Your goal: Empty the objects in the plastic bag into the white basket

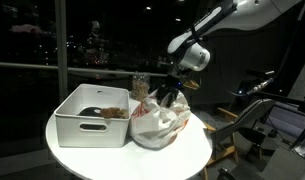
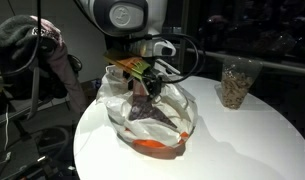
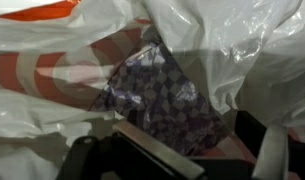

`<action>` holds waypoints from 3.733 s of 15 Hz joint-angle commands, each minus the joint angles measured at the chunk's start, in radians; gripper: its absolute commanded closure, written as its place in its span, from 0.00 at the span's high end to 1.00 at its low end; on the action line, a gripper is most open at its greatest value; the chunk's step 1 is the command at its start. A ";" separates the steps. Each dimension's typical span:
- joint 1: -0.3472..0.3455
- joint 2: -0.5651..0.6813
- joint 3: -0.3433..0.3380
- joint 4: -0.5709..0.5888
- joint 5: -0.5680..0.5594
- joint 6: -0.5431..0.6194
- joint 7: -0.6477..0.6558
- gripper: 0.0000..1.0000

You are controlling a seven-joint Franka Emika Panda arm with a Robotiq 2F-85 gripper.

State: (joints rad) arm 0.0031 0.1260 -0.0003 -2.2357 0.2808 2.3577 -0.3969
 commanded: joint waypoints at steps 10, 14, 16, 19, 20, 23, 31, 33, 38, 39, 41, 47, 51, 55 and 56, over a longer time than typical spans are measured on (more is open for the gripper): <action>0.002 0.165 0.093 -0.042 -0.094 0.284 0.021 1.00; -0.028 0.190 0.121 -0.097 -0.114 0.257 -0.032 1.00; -0.022 0.193 0.136 -0.134 -0.147 0.252 -0.065 1.00; -0.005 0.179 0.167 -0.189 -0.209 0.262 -0.093 1.00; 0.002 0.179 0.175 -0.197 -0.228 0.266 -0.094 1.00; 0.036 0.177 0.183 -0.214 -0.307 0.340 -0.065 1.00; 0.091 0.238 0.141 -0.173 -0.492 0.485 0.004 1.00; 0.111 0.260 0.107 -0.156 -0.555 0.482 0.030 0.75; 0.104 0.293 0.093 -0.109 -0.571 0.433 0.047 0.36; 0.106 0.290 0.090 -0.106 -0.571 0.422 0.053 0.27; 0.110 0.282 0.088 -0.098 -0.566 0.386 0.070 0.15; 0.145 0.250 0.035 -0.022 -0.609 0.153 0.206 0.02; 0.165 0.202 0.002 0.047 -0.679 -0.008 0.322 0.02; 0.174 0.146 -0.003 0.147 -0.730 -0.324 0.388 0.03; 0.170 0.132 0.003 0.163 -0.737 -0.404 0.379 0.02</action>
State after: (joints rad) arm 0.1579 0.3086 0.0073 -2.1240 -0.4271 2.1497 -0.0364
